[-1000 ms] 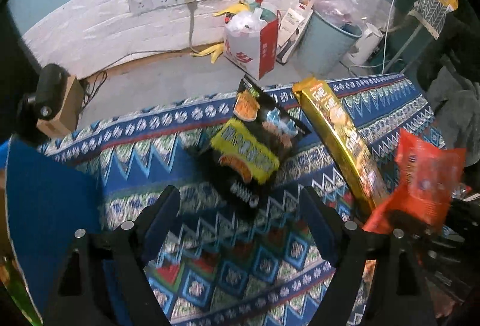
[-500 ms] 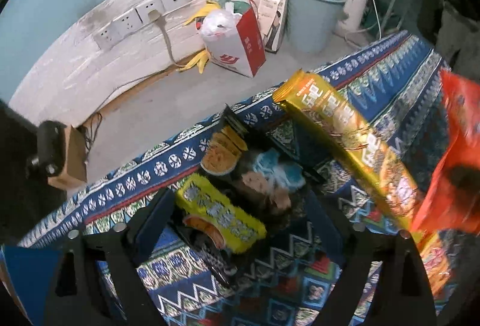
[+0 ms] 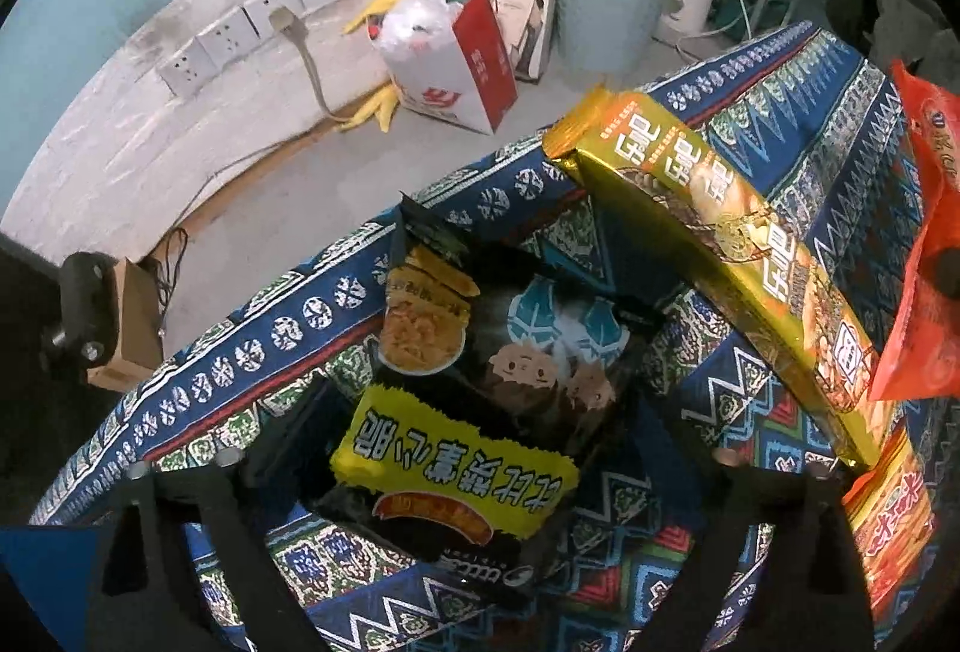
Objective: Organize snacks
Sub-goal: 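Lift both bags and carry them over the cardboard box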
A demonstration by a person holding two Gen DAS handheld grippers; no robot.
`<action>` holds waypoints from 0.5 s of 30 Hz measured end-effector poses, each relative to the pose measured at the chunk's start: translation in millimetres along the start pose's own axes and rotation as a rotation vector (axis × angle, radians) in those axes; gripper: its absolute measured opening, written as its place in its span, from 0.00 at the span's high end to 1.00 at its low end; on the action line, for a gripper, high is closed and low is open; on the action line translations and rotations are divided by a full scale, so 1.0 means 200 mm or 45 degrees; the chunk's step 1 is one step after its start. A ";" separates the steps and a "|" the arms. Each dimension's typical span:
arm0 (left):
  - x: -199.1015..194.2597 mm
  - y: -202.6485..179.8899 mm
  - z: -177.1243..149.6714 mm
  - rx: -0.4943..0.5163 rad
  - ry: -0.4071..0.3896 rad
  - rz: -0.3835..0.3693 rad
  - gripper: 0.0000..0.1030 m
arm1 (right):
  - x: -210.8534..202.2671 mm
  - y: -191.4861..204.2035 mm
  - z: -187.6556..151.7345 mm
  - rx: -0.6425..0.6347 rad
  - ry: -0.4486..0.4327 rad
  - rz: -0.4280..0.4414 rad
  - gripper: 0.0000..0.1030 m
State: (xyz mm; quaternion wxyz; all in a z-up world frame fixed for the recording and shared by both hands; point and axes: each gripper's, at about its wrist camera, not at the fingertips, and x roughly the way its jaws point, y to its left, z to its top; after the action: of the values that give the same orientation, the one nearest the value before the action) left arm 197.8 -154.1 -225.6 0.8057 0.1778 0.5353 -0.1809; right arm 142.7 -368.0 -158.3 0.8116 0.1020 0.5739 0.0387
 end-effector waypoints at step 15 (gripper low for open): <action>-0.24 -0.01 -0.13 -0.095 -0.014 -0.012 0.36 | -0.02 0.08 0.01 -0.073 -0.037 -0.055 0.75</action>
State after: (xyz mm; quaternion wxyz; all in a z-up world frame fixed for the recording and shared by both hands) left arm 158.7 -137.8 -191.4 0.8138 0.1440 0.5381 -0.1655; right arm 144.7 -352.4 -151.1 0.8231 0.0667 0.5628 0.0360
